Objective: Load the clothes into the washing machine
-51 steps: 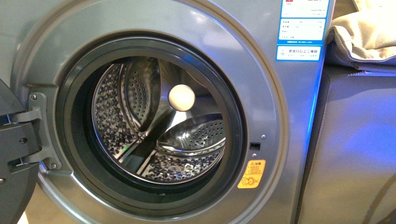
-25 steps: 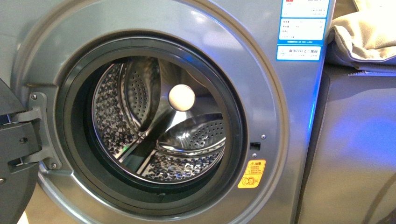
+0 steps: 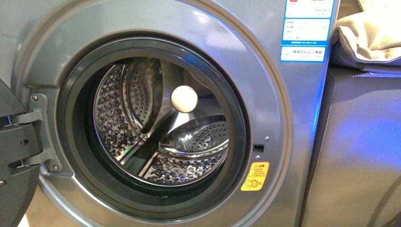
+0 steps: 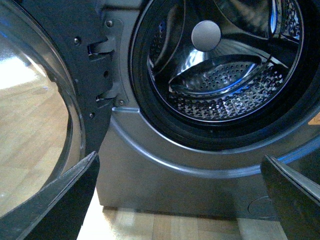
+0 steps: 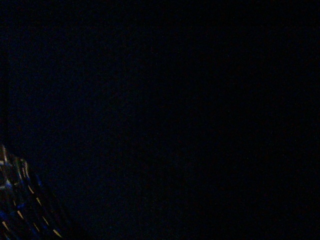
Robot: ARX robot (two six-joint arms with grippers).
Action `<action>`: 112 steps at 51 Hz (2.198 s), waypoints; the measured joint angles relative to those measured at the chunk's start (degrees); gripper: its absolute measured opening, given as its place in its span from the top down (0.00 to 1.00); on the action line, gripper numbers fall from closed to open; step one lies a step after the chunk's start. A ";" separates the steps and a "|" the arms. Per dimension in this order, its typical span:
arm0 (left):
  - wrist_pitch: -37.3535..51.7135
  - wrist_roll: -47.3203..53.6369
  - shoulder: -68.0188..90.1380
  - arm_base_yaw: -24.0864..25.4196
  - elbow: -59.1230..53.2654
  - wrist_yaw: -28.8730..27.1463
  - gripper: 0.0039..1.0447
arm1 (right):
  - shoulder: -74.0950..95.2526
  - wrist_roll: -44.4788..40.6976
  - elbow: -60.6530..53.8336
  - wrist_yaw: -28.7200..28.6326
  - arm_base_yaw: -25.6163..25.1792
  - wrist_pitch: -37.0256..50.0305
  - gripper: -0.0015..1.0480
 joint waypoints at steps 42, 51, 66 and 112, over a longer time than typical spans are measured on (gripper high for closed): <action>0.00 0.02 0.00 0.00 0.00 0.00 0.06 | -54.66 0.35 -23.02 -21.94 -11.10 -7.43 0.96; 0.00 0.00 0.00 0.00 0.00 0.00 0.06 | -69.07 0.76 -22.29 -27.12 -12.24 -13.44 0.96; 0.00 0.02 0.00 0.00 0.00 0.00 0.06 | -84.80 3.67 -14.97 -32.30 -11.23 -20.24 0.96; 0.00 0.00 0.00 0.00 0.00 0.00 0.06 | -70.18 3.26 81.79 -5.01 34.23 -66.36 0.96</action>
